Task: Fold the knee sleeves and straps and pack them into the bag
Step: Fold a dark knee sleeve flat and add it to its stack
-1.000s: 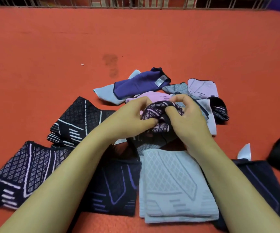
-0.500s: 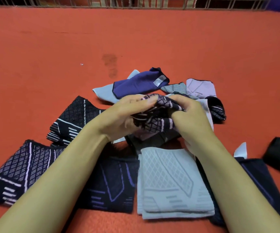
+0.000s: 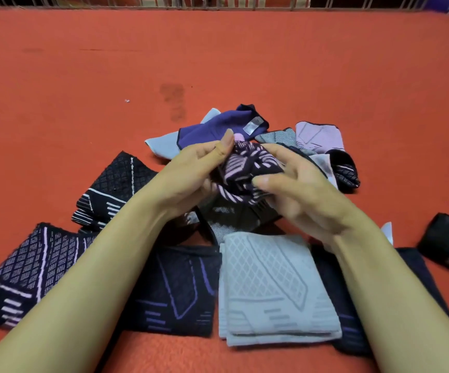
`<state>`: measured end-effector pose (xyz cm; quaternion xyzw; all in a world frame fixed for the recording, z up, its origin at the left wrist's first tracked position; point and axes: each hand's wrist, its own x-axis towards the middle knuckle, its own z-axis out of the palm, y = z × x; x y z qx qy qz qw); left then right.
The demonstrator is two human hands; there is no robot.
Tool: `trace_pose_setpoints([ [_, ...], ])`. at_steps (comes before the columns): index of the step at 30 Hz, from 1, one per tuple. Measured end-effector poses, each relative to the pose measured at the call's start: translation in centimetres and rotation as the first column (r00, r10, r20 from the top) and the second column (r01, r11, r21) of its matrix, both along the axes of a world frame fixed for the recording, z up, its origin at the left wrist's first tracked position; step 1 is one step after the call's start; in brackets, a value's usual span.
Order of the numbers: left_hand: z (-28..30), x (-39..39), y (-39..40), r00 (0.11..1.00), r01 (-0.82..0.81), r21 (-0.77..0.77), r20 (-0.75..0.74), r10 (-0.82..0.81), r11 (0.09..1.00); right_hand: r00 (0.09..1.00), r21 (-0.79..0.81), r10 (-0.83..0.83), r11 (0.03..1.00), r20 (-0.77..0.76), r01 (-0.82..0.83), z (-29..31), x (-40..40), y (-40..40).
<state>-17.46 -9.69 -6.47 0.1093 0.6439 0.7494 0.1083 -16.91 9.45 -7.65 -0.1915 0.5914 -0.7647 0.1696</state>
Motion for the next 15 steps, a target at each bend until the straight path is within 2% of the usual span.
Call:
trace_pose_setpoints([
  [1,0.0,0.2,0.1,1.000,0.002,-0.027,-0.028,-0.003,1.000,0.981,0.197,-0.149,0.965,-0.122,0.171,-0.1,0.0,0.0],
  [3,-0.2,0.3,-0.1,0.989,0.014,-0.189,-0.145,-0.042,0.982,0.871,0.422,-0.326,0.776,-0.367,0.469,-0.4,-0.1,-0.3],
  [5,-0.5,0.3,-0.4,0.965,-0.019,-0.404,-0.247,-0.089,0.914,0.788,0.485,-0.373,0.634,-0.490,0.602,-0.6,-0.2,-0.6],
  [8,-1.0,-0.1,-0.2,0.930,-0.204,-0.539,-0.367,-0.010,0.817,0.724,0.490,-0.364,0.553,-0.586,0.674,-1.0,-0.2,-1.0],
  [11,-1.9,-0.6,0.8,0.869,-0.346,-0.525,-0.492,0.055,0.777,0.683,0.423,-0.391,0.567,-0.617,0.707,-1.4,-0.4,-0.8],
  [12,-2.0,-0.6,1.1,0.887,-0.330,-0.484,-0.452,0.091,0.810,0.678,0.408,-0.397,0.575,-0.618,0.709,-1.5,-0.5,-0.7],
  [15,-1.6,-0.6,1.4,0.979,-0.167,-0.252,-0.159,0.130,0.953,0.696,0.428,-0.395,0.577,-0.599,0.696,-1.8,-0.8,-0.5],
])
